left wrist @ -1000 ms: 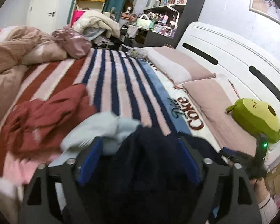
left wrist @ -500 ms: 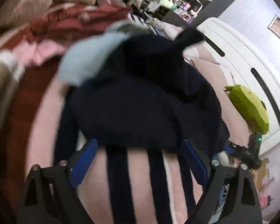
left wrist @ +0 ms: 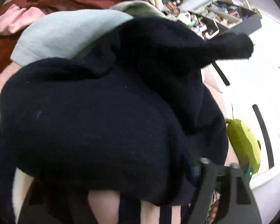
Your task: Fold small clothes
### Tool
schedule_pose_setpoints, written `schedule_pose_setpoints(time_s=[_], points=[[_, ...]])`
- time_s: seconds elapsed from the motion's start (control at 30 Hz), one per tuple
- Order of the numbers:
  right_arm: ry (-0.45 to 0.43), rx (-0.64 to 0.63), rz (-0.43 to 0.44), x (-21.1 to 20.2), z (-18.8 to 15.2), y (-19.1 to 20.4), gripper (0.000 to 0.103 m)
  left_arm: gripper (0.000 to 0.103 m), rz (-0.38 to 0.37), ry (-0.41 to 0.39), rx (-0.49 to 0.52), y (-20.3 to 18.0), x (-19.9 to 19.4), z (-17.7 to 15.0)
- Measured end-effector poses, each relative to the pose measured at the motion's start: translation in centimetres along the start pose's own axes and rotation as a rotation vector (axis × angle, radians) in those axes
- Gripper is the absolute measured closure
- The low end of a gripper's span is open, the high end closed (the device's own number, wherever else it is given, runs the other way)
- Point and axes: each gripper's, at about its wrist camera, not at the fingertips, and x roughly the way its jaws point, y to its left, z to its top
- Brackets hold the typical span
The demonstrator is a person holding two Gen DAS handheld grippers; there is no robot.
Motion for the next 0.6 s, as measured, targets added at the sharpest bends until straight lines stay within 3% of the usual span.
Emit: schedule_pose_setpoints(time_s=[0.07, 0.13, 0.4, 0.6], points=[[-0.026, -0.042, -0.014, -0.7, -0.3, 0.8, 0.078, 0.071, -0.004, -0.006, 0.01, -0.2, -0.4, -0.6], [-0.06, -0.077, -0.022, -1.9, -0.6, 1.5, 0.084, 0.077, 0.021, -0.035, 0.069, -1.1, -1.6, -1.5], [-0.08, -0.106, 0.03, -6.4, -3.6, 2.1, 0.087, 0.08, 0.019, -0.079, 0.184, -3.3, -8.8, -7.7], [-0.042, -0.138, 0.067, -10.3, -8.6, 1.9, 0.087, 0.08, 0.023, -0.033, 0.192, -1.0, -14.6, -14.2]])
